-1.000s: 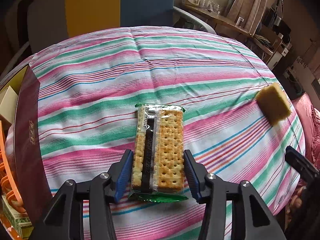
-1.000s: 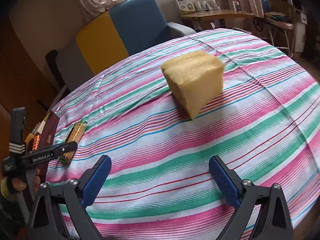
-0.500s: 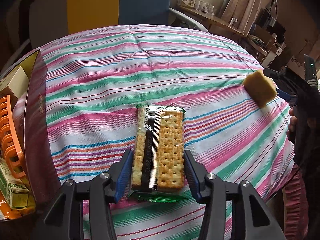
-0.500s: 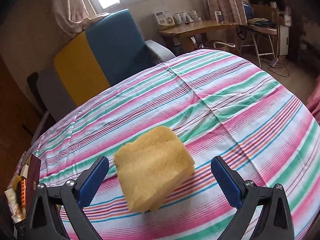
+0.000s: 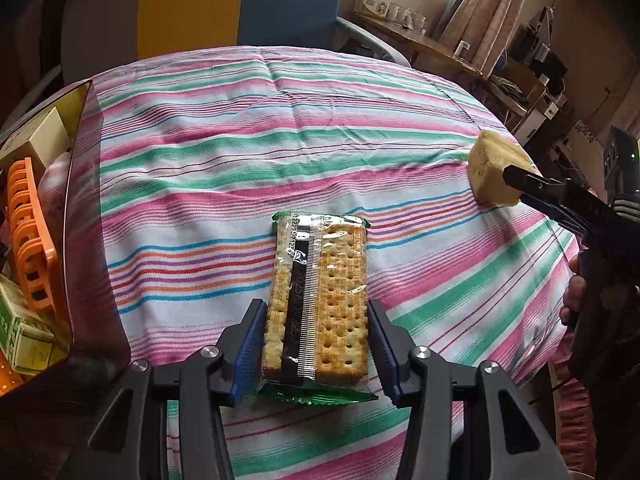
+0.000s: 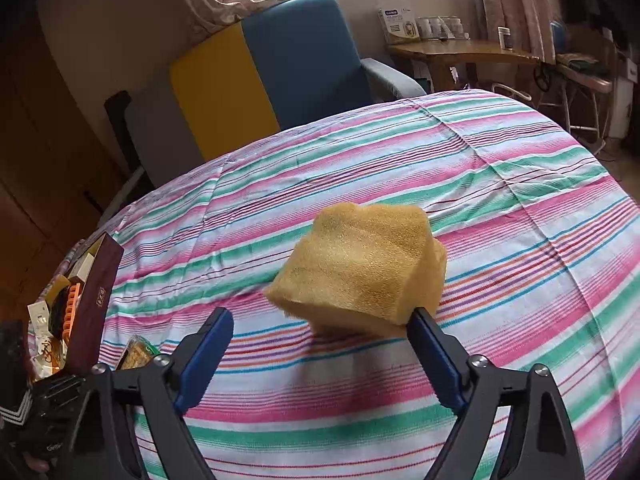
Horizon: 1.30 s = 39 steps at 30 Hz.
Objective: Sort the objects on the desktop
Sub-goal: 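Grasp the yellow sponge with the right gripper while the left holds the crackers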
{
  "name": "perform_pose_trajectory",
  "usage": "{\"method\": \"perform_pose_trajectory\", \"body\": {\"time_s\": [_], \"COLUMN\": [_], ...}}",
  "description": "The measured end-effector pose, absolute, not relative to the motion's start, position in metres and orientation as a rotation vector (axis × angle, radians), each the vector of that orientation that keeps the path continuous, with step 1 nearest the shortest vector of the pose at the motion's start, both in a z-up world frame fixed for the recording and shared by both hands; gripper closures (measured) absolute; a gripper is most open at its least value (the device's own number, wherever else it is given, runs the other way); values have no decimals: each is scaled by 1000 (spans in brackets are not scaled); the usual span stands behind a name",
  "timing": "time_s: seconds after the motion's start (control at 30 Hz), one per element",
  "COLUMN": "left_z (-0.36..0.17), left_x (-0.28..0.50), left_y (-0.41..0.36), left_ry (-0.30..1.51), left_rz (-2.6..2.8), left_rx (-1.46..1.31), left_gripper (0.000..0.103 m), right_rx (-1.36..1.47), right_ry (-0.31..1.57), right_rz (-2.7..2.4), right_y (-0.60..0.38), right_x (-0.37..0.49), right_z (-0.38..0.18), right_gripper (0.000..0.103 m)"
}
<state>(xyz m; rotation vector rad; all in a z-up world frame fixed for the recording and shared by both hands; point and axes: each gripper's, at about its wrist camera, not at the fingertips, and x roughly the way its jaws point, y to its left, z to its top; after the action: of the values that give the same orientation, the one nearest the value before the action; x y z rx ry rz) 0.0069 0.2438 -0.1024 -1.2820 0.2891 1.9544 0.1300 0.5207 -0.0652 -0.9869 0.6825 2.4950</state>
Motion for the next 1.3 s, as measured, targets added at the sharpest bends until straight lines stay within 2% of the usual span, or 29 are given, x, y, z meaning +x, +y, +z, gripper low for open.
{"method": "perform_pose_trajectory", "body": {"time_s": [0.03,0.2,0.37,0.5,0.83,0.9,0.97,1.0,1.13,1.3], "left_z": [-103,-104,-104,-105,-107,-107,-107,-107,-106,-105], "left_x": [9,15,16,14,8,7,7,7,8,10], "left_y": [241,232,230,229,233,235,236,236,235,234], "left_ry": [286,279,274,264,251,257,264,266,274,284], "left_rz": [1950,1944,1936,1930,1929,1931,1932,1934,1941,1949], "left_rx": [-1283,-1279,-1286,-1291,-1324,-1328,-1325,-1321,-1305,-1284], "left_gripper": [52,52,52,52,52,51,51,51,50,52], "right_rx": [-985,-986,-926,-999,-1406,-1429,-1442,-1445,-1391,-1278], "right_ry": [686,801,770,583,106,66,61,61,41,217], "right_rz": [2485,2471,2473,2499,2557,2546,2558,2567,2545,2527], "right_y": [519,518,522,534,555,558,556,553,538,526], "right_x": [133,157,174,162,101,94,91,91,97,109], "right_z": [-65,-66,-53,-43,-56,-60,-63,-63,-61,-49], "right_gripper": [24,23,8,1,0,5,28,31,34,36]}}
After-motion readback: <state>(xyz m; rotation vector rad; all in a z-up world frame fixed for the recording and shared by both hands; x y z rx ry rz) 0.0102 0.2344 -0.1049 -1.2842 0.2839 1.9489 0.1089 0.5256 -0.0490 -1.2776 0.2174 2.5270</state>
